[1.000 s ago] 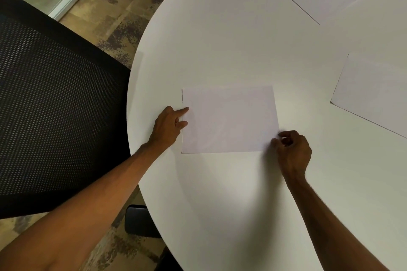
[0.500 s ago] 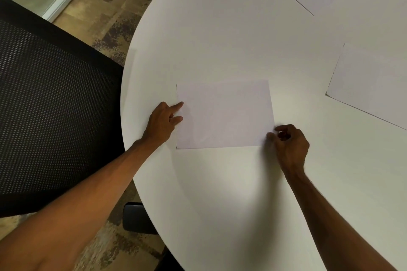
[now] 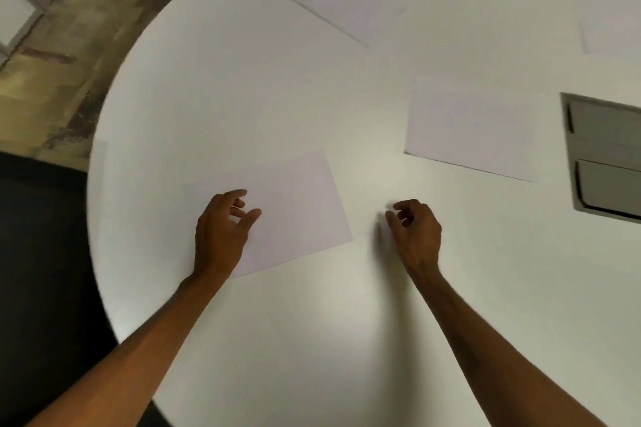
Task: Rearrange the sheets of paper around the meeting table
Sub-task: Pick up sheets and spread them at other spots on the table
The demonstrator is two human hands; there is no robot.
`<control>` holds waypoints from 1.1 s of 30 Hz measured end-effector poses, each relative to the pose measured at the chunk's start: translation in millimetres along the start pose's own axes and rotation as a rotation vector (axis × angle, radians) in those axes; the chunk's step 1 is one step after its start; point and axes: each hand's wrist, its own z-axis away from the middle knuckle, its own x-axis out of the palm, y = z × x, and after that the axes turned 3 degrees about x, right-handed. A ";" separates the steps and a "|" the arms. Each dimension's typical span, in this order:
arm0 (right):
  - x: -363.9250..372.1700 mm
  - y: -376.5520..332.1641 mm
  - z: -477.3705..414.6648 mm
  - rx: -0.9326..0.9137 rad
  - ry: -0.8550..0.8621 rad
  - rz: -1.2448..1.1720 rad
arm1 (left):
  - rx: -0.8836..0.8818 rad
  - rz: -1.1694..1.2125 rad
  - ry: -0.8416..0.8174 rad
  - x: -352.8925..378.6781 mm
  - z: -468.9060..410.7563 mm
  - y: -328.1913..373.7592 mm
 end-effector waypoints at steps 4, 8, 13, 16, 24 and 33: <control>-32.9 15.1 -22.5 0.036 0.071 -0.004 | 0.050 0.044 -0.055 50.5 -12.5 45.0; -61.6 30.1 -45.5 0.078 0.130 -0.016 | 0.062 0.060 -0.065 97.9 -26.9 86.2; -93.4 48.9 -77.5 0.105 0.185 -0.028 | 0.094 0.076 -0.096 149.2 -40.9 133.3; -109.1 58.9 -99.4 0.117 0.202 -0.039 | 0.112 0.076 -0.112 179.6 -50.3 154.0; -141.6 90.1 -161.1 0.167 0.278 -0.014 | 0.056 0.014 -0.139 242.2 -79.3 190.8; -151.8 94.9 -212.4 0.500 0.339 0.287 | -0.232 -0.233 -0.208 290.2 -103.5 222.4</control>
